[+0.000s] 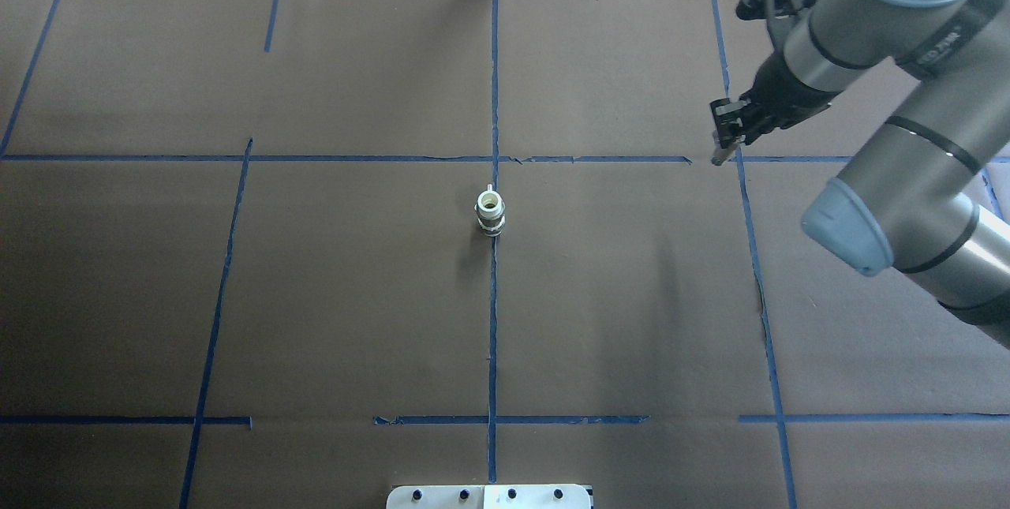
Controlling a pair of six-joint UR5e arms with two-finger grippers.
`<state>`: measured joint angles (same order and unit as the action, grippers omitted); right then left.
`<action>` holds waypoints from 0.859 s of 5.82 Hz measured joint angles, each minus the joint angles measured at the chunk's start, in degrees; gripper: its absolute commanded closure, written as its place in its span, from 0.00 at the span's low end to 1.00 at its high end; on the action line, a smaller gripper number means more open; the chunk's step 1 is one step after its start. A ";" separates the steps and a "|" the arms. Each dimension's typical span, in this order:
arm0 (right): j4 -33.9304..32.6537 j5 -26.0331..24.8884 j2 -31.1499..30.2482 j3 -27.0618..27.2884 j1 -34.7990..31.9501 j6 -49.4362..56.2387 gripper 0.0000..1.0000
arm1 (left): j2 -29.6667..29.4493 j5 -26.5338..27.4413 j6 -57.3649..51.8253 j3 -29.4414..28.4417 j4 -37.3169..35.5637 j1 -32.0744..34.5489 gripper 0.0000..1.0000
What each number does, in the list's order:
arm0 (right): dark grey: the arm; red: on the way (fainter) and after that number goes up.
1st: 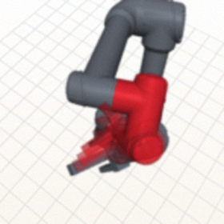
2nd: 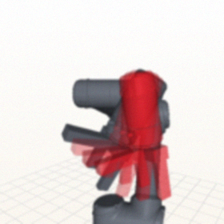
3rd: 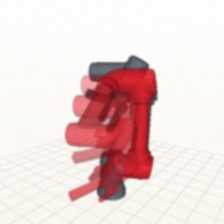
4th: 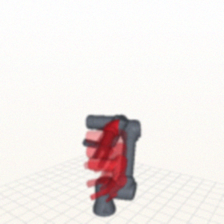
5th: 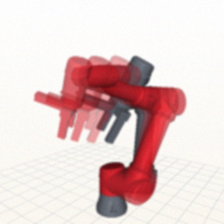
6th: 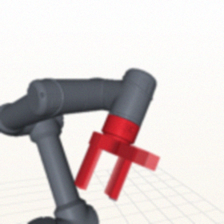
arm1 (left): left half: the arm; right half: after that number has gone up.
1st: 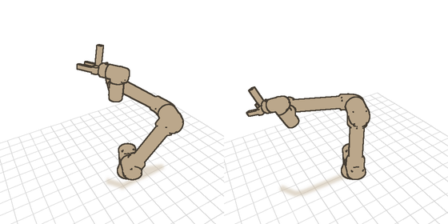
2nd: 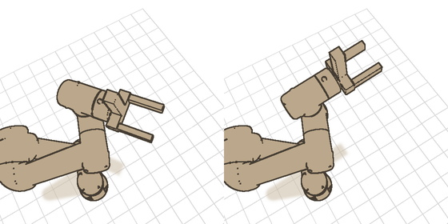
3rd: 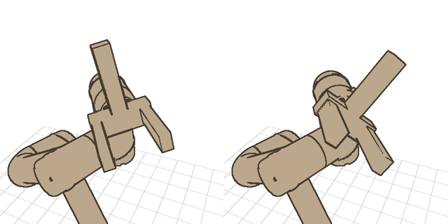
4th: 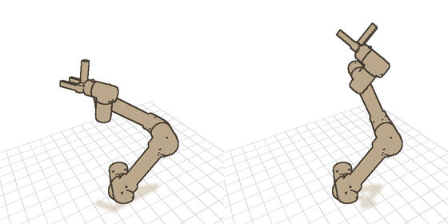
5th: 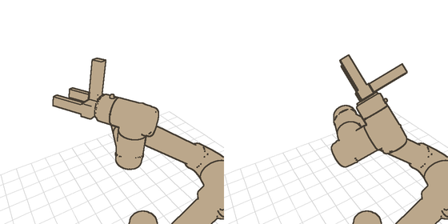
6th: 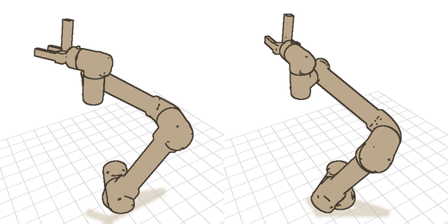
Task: Assemble PPR valve and pipe with both arms
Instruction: 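Carry the chrome valve with the right gripper above the white fitting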
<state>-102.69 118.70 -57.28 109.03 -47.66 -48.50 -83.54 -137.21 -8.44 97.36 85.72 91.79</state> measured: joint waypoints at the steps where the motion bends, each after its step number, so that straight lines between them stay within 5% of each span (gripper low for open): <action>1: -2.60 -2.01 4.84 -0.33 3.16 -5.82 1.00 | -0.21 0.07 1.08 0.34 0.29 -0.02 0.00; 5: -3.92 -14.21 20.84 -13.22 15.67 -23.01 1.00 | -0.48 -0.06 1.58 0.57 0.93 -0.11 0.00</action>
<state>-106.61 104.49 -36.43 95.81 -31.99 -71.51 -84.02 -137.28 -6.86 97.93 86.66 91.67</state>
